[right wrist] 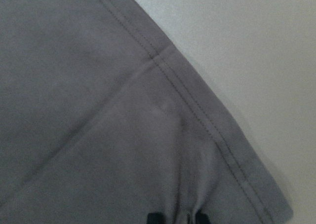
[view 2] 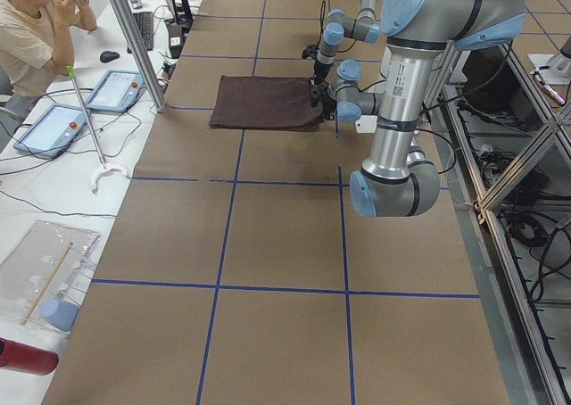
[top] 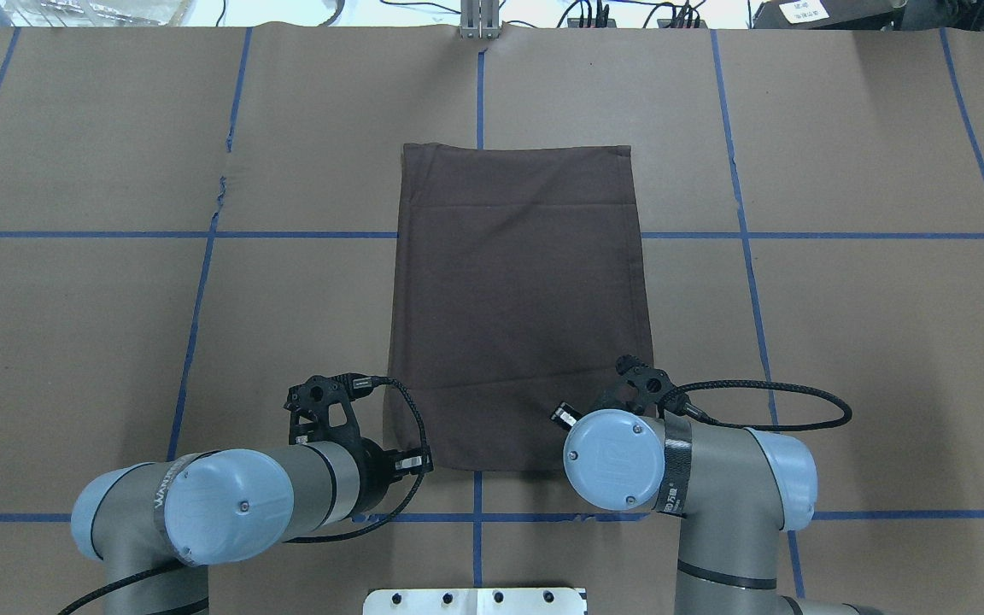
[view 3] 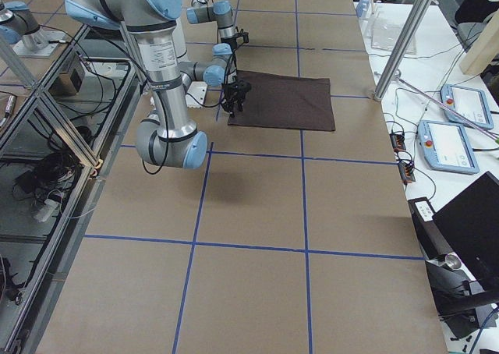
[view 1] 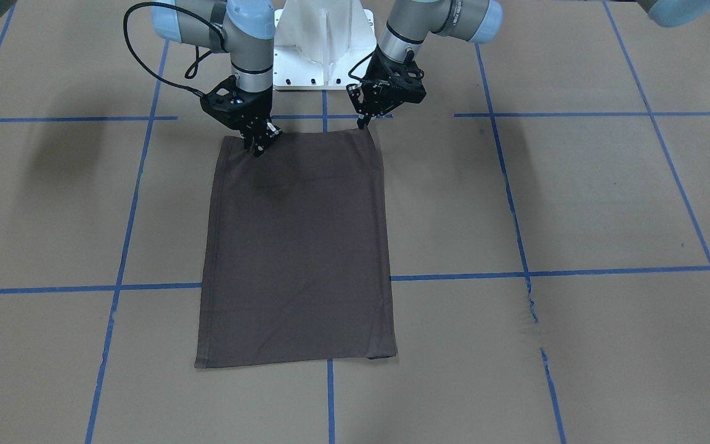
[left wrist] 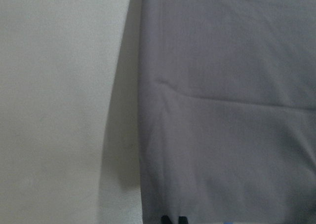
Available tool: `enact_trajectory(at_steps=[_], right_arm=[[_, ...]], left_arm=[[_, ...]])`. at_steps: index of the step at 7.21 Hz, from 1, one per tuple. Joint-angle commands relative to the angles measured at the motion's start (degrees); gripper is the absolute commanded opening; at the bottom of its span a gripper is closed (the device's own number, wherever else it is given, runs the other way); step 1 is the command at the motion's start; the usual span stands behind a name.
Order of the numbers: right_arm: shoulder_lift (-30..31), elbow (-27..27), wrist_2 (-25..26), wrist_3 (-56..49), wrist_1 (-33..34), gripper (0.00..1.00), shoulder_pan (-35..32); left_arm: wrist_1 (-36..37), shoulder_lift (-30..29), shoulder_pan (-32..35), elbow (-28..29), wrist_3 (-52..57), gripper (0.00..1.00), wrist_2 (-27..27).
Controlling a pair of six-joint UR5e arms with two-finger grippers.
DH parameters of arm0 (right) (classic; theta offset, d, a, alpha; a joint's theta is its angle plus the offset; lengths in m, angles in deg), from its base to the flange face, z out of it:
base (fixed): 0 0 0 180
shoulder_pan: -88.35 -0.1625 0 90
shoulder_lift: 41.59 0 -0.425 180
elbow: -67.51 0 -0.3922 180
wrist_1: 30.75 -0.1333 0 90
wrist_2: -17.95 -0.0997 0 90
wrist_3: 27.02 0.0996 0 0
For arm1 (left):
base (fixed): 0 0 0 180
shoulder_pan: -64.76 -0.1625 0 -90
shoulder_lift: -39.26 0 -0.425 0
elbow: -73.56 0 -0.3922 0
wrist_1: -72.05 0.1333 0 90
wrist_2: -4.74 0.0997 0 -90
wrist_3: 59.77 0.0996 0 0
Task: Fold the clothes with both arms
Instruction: 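Grasp both near corners of the shirt with the left and right grippers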
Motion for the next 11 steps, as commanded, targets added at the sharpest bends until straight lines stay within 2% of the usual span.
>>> enact_trajectory(at_steps=[1,2,8,9,10,11], right_arm=[[0.0,-0.1,0.0,0.3,0.1,0.32,0.1],[-0.2,0.0,0.1,1.2,-0.2,0.0,0.1],[-2.2,0.9,0.1,2.9,-0.2,0.0,-1.0],[-2.1,4.3,-0.1,2.9,0.3,0.0,-1.2],[-1.4,10.7,-0.4,2.9,3.0,0.0,-1.5],[-1.6,17.8,-0.6,2.9,9.9,0.0,-0.7]], left_arm=[[0.0,0.0,0.0,0.0,0.0,0.0,0.0],[0.1,0.0,0.0,0.0,0.0,0.0,0.1],[0.1,-0.1,0.1,-1.0,0.1,0.0,-0.2],[3.6,0.7,0.4,-6.6,0.7,0.0,-0.9],[12.1,0.4,0.4,-13.7,0.7,0.0,-3.2],[19.0,0.0,0.4,-20.5,0.6,0.0,-3.5]])
